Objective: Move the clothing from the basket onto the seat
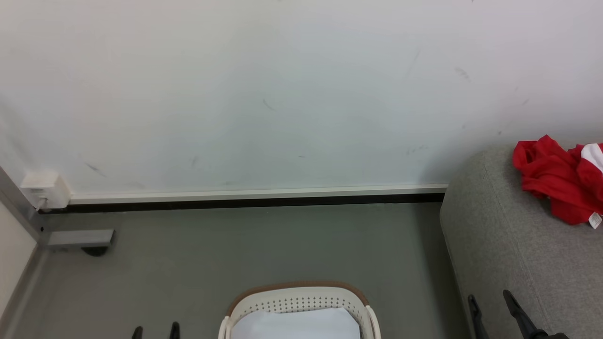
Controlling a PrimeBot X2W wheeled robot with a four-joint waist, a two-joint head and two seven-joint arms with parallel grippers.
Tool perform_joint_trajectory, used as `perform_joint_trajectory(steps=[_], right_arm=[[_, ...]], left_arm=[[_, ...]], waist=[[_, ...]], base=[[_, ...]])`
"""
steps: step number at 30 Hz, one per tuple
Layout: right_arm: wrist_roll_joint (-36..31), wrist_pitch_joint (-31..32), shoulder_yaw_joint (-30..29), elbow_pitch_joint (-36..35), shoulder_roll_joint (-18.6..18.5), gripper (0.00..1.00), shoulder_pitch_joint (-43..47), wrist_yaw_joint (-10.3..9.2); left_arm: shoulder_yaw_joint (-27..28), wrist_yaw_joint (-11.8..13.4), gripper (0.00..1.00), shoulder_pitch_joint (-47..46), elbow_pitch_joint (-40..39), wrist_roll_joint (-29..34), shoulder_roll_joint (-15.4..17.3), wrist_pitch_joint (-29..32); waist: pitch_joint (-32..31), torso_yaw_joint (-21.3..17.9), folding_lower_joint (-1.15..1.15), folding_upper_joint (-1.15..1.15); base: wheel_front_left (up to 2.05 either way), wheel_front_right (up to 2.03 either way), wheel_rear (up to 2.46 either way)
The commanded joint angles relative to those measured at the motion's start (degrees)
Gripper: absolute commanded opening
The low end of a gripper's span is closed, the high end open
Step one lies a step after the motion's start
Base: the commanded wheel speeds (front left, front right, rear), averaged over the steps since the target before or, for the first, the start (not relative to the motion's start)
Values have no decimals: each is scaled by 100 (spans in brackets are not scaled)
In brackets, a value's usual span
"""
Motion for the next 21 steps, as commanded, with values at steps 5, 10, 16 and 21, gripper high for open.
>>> perform_joint_trajectory(steps=[5, 10, 16, 21], right_arm=[[14, 14, 1, 115, 9, 0, 54, 1], [576, 154, -55, 105, 10, 0, -1, 1], [1253, 325, -127, 67, 8, 0, -75, 0], [1780, 457, -183, 38, 7, 0, -136, -1]], left_arm=[[-18, -83, 0, 16, 130, 5, -42, 8], [62, -144, 0, -116, 195, -503, -63, 169], [132, -217, 0, -246, 213, -1126, -84, 334], [184, -274, 0, -348, 229, -1613, -100, 463]], waist=[[7, -8, 0, 0], [16, 5, 0, 0], [27, 23, 0, 0], [37, 37, 0, 0]], base=[[0, 0, 0], [0, 0, 0], [0, 0, 0], [0, 0, 0]])
